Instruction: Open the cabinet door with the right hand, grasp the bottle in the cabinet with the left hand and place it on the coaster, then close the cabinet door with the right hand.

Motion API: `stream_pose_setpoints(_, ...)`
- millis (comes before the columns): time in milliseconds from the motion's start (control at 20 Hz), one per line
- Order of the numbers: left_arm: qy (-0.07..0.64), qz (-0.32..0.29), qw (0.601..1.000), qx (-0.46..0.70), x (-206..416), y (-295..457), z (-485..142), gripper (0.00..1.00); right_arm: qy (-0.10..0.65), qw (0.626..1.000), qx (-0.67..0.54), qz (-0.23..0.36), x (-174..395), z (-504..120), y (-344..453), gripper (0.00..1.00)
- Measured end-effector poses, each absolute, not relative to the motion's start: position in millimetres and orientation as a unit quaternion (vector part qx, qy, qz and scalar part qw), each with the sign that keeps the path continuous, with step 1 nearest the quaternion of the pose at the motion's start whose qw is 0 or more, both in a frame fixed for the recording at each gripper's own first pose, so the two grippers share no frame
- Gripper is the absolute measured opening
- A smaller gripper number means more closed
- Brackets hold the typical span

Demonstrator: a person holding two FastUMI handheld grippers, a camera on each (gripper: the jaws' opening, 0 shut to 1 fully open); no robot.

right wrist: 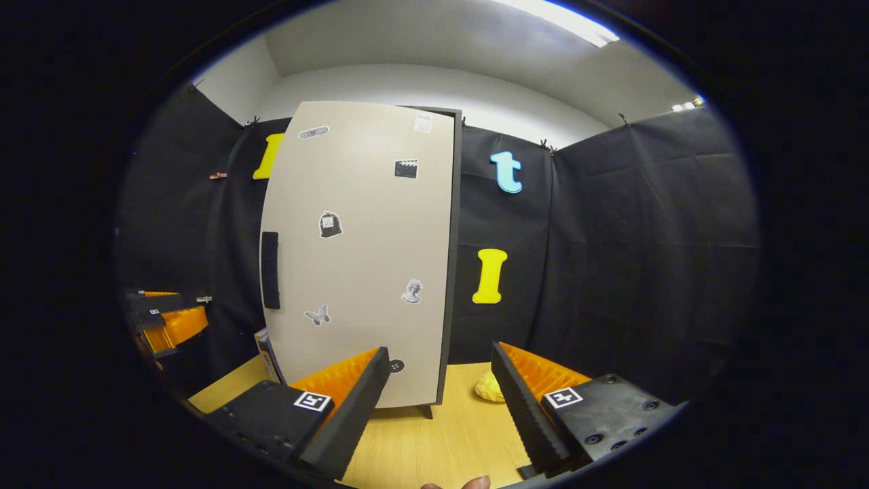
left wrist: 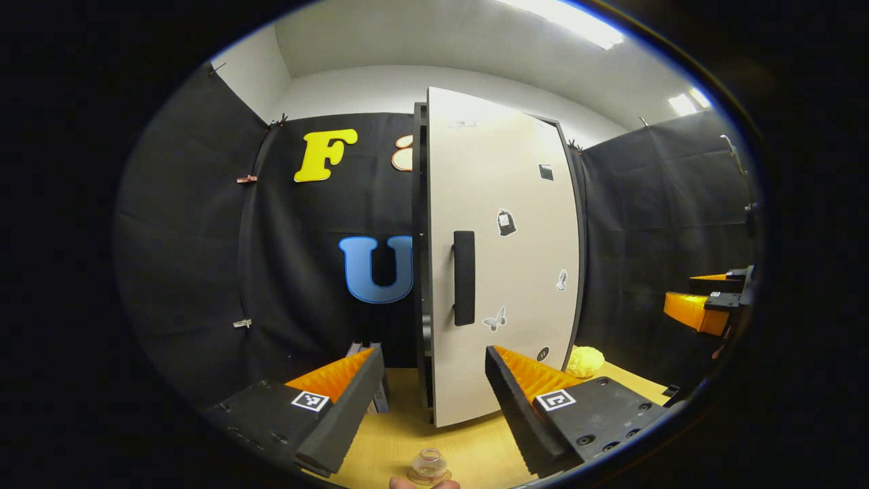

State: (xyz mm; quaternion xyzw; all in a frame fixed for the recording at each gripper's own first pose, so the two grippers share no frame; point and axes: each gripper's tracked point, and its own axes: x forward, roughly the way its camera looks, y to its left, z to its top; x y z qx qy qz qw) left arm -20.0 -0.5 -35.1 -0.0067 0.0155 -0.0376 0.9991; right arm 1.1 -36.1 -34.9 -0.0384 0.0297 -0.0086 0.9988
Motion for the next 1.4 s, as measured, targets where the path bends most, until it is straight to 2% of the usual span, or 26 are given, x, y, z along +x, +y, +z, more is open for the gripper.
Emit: stream_pose_setpoints(1400,0.018,-0.046,0.999,-0.007,-21,-11,-35,0.95,0.036,0.999,-0.023,-0.024,3,-34,-32,0.98)
